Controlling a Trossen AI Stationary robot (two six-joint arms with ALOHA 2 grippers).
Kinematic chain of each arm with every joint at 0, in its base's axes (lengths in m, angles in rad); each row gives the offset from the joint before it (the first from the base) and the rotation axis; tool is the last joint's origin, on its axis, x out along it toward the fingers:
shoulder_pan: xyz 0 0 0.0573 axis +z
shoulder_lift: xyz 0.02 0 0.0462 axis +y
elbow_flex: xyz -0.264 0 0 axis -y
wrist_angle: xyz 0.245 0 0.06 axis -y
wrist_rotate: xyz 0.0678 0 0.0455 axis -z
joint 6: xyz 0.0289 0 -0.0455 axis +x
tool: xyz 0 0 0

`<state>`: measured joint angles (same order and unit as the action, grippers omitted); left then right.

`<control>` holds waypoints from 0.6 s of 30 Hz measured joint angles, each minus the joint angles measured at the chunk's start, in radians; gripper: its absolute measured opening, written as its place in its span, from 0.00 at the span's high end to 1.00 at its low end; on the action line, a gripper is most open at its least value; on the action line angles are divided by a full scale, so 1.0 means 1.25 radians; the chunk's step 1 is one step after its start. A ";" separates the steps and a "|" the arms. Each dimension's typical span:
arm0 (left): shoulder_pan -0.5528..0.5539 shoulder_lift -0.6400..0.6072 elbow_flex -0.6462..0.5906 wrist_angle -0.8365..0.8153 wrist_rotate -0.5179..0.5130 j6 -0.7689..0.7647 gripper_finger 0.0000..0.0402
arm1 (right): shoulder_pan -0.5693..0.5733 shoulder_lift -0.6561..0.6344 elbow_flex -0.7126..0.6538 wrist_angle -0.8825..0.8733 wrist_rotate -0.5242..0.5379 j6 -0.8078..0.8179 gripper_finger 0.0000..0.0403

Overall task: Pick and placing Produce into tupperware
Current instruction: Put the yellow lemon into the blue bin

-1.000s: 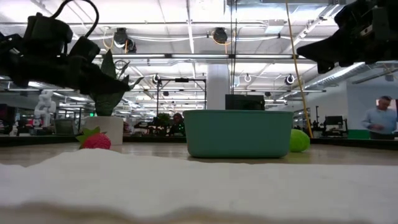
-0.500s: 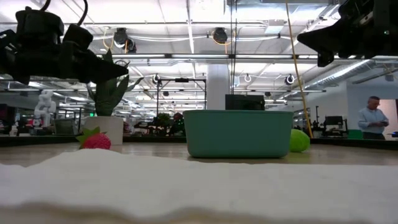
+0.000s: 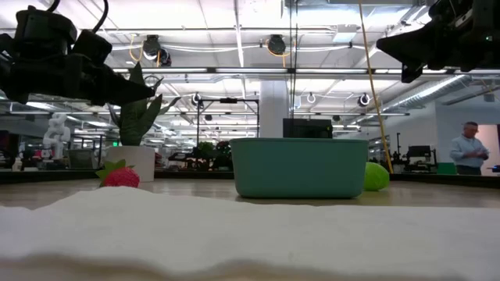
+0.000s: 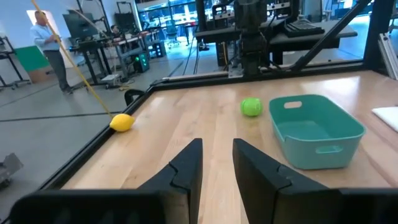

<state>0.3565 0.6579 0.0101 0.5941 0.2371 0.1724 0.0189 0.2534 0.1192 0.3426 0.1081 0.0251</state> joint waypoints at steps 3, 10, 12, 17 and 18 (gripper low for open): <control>0.000 0.000 0.000 0.000 0.000 -0.009 0.77 | 0.000 0.010 0.000 0.001 0.004 -0.004 1.00; 0.000 0.000 0.000 0.004 0.000 -0.014 0.77 | -0.039 0.075 0.001 0.072 0.165 0.021 1.00; 0.000 0.000 0.000 0.009 0.000 -0.014 0.77 | -0.076 0.098 0.015 0.071 0.165 0.029 1.00; 0.000 0.000 0.000 0.014 -0.002 -0.011 0.77 | -0.174 0.184 0.096 -0.012 0.158 0.075 1.00; 0.000 0.001 0.000 0.014 -0.002 -0.011 0.77 | -0.195 0.205 0.118 -0.036 0.145 0.081 1.00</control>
<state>0.3565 0.6586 0.0101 0.6113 0.2348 0.1584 -0.2252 0.5095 0.2667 0.2974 0.2900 0.1264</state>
